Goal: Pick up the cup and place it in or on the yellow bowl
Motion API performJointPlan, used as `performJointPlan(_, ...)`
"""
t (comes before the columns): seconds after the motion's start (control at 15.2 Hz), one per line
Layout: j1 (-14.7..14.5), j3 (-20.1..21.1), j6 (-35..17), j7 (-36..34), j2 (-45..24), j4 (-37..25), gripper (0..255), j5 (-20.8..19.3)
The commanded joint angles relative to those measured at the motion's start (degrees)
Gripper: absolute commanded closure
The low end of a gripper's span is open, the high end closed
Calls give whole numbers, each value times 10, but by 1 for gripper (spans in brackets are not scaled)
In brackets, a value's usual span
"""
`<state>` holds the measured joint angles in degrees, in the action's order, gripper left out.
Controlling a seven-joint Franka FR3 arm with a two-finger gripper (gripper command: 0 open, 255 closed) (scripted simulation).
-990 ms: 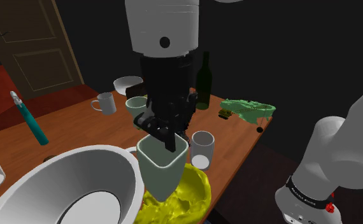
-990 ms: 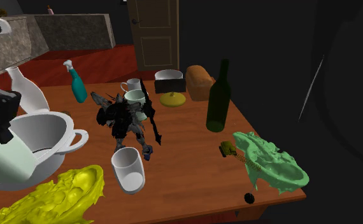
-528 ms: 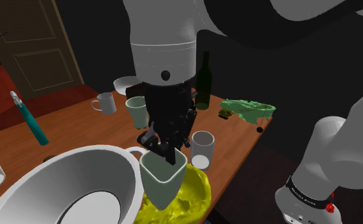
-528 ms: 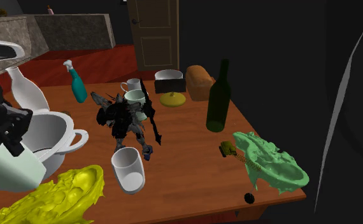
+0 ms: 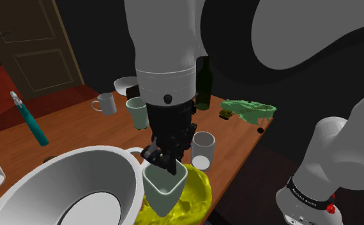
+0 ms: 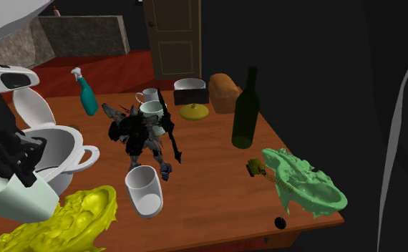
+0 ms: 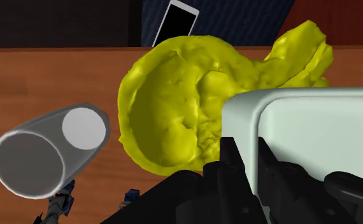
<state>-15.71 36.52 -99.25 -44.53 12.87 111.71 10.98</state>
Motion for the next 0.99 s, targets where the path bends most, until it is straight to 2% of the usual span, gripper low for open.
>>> performJointPlan(0.0, 0, 0, -1, 0, 0, 1, 255, 0)
performJointPlan(0.26, 0, 0, -1, 0, 0, 1, 255, 0)
performJointPlan(0.33, 0, 0, -1, 0, 0, 1, 0, 0)
performJointPlan(0.66, 0, 0, -1, 0, 0, 1, 0, 0)
performJointPlan(0.92, 5, -4, 71, -7, -11, -81, 0, -9)
